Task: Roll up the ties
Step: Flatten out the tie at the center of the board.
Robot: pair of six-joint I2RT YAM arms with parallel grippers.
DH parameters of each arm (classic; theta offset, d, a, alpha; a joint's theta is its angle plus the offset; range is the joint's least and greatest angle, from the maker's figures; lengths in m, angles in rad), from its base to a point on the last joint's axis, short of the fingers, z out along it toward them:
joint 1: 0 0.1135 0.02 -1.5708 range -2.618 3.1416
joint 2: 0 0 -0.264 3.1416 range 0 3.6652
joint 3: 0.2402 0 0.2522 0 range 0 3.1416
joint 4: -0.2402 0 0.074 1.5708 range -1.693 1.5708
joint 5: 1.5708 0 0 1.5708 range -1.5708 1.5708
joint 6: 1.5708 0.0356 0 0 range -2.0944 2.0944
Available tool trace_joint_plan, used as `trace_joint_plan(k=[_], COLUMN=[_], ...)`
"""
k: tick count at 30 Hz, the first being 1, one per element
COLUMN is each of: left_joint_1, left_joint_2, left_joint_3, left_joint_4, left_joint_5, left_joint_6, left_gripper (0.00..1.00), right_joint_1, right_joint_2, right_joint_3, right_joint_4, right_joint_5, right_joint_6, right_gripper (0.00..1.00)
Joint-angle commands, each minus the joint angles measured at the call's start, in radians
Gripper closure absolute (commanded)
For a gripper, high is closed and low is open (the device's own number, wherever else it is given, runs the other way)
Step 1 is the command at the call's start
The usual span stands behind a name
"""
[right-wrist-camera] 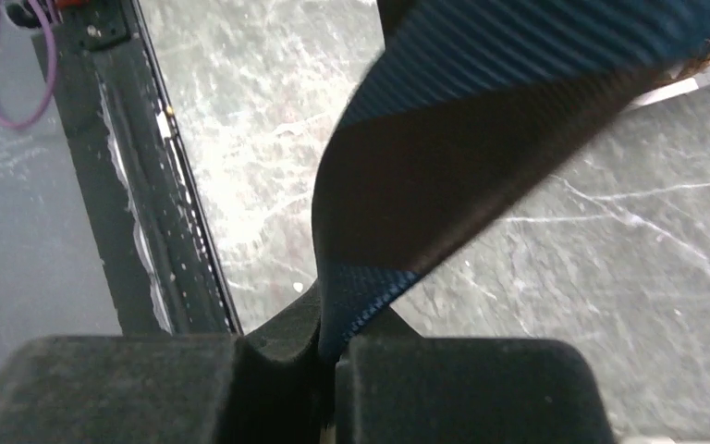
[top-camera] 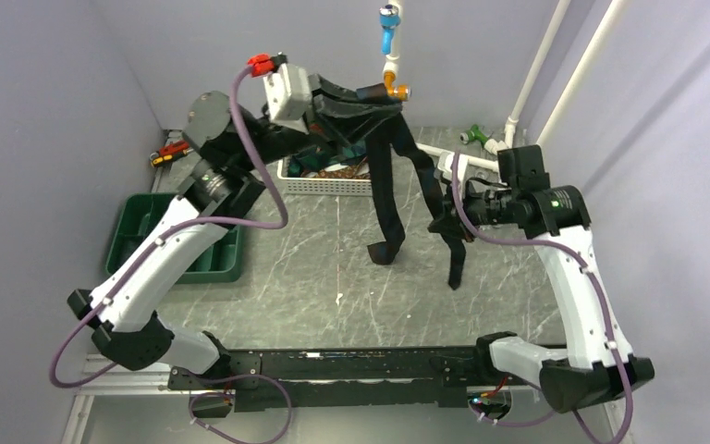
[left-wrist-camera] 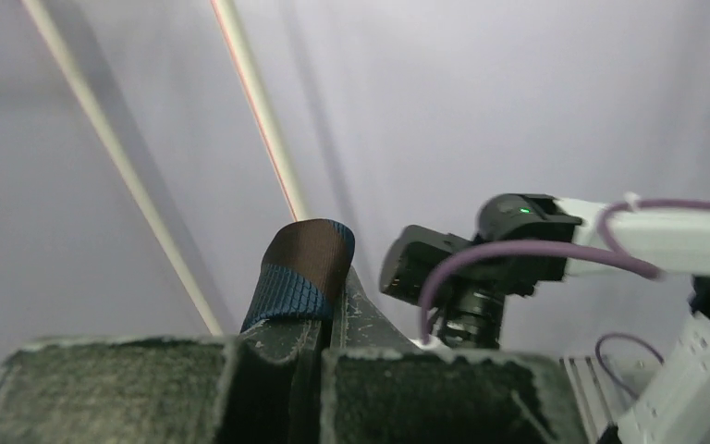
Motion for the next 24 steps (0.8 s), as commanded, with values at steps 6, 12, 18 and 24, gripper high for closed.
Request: trace_joint_plan(k=[6,12,18,24], left_joint_1=[0.02,0.407,0.871,1.245], left_joint_2=[-0.098,-0.326,-0.505,-0.443], left_joint_3=[-0.108,-0.397,-0.746,-0.861], left_joint_4=[0.038,-0.24,-0.399,-0.45], left_joint_5=[-0.786,-0.574,-0.238,-0.136], left_joint_6=[0.026,-0.165,-0.108,-0.022], left_gripper=[1.0,1.0,1.0,1.0], right_joint_1=[0.006,0.21,0.305,0.285], right_joint_2=[0.137,0.38,0.554,0.604], right_joint_3=[0.178,0.289,0.258,0.166], right_joint_4=[-0.091,-0.122,0.058,0.04], right_joint_5=[-0.004,-0.109,-0.107,0.07], right_joint_6=[-0.015,0.061,0.218,0.171], right_gripper=[1.0,0.79,0.51,0.47])
